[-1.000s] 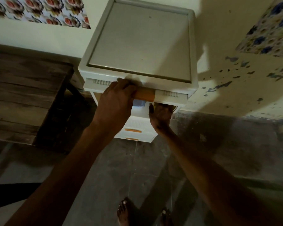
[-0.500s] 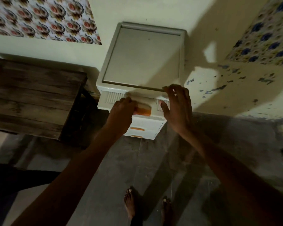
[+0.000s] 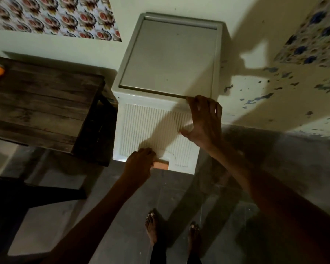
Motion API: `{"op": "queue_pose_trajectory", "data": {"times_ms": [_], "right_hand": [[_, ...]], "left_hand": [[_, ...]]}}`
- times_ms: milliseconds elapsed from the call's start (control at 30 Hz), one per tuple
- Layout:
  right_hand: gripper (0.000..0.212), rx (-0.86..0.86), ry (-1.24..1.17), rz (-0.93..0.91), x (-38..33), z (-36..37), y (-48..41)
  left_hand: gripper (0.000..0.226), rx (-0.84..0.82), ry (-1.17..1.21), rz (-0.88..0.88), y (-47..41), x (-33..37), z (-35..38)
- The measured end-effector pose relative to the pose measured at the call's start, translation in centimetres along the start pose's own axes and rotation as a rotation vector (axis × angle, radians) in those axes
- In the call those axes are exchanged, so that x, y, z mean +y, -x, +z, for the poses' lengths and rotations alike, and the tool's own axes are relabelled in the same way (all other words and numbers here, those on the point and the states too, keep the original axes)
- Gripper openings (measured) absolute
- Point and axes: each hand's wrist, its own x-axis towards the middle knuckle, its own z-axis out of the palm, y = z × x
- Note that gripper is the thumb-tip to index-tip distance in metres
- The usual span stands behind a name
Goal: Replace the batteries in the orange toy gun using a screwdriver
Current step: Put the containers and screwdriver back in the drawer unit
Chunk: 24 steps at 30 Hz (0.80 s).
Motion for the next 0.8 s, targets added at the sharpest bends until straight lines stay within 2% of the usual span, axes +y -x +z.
{"op": "queue_pose_trajectory", "data": {"times_ms": [133,333,433,633,800], "right_hand": [[0.095,0.086,0.122,0.017,0.0,2.1,0.0],[0.077,0.300,0.202,0.024,0.9,6.2,-0.7],[0.068,0.396,0.182,0.004,0.9,7.2,-1.0],[0.098,0.329,0.340,-0.109,2.2,8.1,-0.2],[0.083,0.393,0.351,-0.235,3.2,8.6,-0.1]], "left_hand": [[0.033,-0.029,-0.009,-0.008,-5.0,-1.0,3.2],[0.070,-0.102,-0.301,0.039,-12.9,-2.7,5.8],[0.076,-0.072,-0.372,0.019,-14.1,-3.2,6.0],[0.097,-0.062,-0.502,0.011,-12.5,-4.0,6.9],[0.105,-0.070,-0.591,-0.046,-12.1,-3.2,7.7]]}}
